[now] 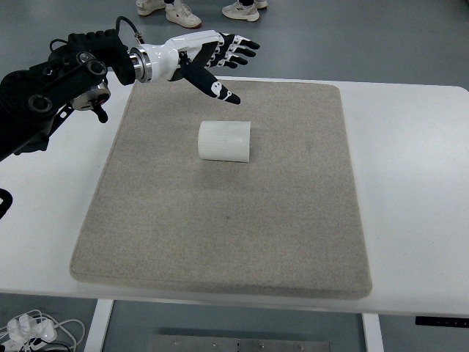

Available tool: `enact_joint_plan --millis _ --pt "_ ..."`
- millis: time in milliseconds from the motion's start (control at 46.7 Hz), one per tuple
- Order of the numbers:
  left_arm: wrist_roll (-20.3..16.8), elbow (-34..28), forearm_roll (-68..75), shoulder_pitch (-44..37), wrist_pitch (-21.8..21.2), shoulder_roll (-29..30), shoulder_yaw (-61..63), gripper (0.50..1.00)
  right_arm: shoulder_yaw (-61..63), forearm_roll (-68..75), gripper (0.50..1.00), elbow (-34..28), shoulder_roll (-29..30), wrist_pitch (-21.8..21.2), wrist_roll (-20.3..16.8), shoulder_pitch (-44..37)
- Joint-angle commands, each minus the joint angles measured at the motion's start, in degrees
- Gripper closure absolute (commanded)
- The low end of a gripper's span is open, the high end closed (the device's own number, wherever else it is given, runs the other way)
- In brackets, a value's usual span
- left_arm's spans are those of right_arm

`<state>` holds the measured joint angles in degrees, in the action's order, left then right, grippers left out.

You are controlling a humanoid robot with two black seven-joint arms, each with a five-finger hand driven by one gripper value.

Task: Flip white cup upright
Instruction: 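Lower the left hand onto the lying white cup, fingers over its side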

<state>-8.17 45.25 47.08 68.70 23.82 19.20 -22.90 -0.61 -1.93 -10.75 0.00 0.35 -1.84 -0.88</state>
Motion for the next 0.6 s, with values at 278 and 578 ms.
enact_joint_plan --millis 278,578 --pt "0.1 6.3 16.7 1.4 0.9 3.4 3.3 0.510 0.0 0.0 0.548 -0.1 0.0 0.0 0.0 0.0" --pt "3.4 6.7 17.4 3.3 3.2 3.6 6.8 0.506 0.0 0.0 0.548 0.0 0.0 0.0 0.0 0.0"
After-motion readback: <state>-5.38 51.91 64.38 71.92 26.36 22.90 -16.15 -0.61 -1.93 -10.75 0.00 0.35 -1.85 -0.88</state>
